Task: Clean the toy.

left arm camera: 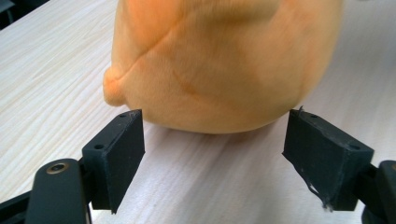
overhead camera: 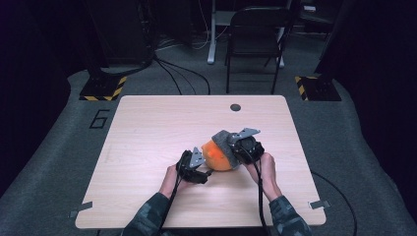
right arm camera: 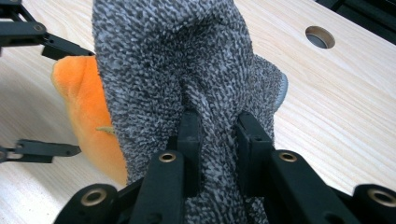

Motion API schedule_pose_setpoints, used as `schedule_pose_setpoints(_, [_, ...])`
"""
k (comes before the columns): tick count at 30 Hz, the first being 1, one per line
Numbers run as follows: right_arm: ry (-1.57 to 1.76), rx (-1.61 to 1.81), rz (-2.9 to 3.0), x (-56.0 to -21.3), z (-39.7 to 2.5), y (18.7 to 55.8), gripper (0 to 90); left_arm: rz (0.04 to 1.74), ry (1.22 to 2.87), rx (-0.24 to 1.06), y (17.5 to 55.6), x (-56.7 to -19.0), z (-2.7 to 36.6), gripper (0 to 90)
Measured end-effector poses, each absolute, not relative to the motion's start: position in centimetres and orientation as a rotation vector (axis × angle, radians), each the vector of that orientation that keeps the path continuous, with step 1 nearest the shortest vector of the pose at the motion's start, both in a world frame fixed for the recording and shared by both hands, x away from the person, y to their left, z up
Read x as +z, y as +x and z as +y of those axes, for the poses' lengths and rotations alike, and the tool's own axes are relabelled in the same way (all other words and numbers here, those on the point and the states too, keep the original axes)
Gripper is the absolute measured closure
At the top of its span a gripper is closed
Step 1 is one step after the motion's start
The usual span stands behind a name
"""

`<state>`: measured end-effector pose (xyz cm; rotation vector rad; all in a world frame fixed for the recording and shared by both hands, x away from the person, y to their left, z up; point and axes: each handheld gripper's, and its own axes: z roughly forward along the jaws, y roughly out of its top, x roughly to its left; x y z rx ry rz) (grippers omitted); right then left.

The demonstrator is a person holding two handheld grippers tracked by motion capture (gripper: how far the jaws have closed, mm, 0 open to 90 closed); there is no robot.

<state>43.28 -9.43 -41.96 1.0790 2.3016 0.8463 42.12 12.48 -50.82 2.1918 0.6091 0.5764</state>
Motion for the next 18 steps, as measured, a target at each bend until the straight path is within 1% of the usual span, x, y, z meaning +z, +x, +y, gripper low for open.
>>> schedule_pose_setpoints(6, [1.062, 0.854, 2.303, -42.0, -9.6, 43.5, 74.4, 0.554, 2.192, 0.690, 41.8, -51.2, 11.7, 21.0])
schedule_pose_setpoints(12, [1.102, 0.861, 2.289, -42.1, -9.5, 43.4, 74.4, 0.541, 2.182, 0.731, 41.7, -51.7, 10.9, 25.0])
schedule_pose_setpoints(14, [1.104, 0.865, 2.286, -42.2, -9.5, 43.4, 74.3, 0.538, 2.178, 0.744, 41.7, -51.8, 10.9, 29.6])
schedule_pose_setpoints(17, [1.093, 0.866, 2.301, -42.2, -9.7, 43.4, 74.3, 0.523, 2.165, 0.744, 41.7, -51.9, 11.0, 43.4])
schedule_pose_setpoints(18, [1.085, 0.878, 2.301, -42.2, -9.7, 43.5, 74.4, 0.525, 2.159, 0.722, 41.7, -52.0, 11.1, 47.8])
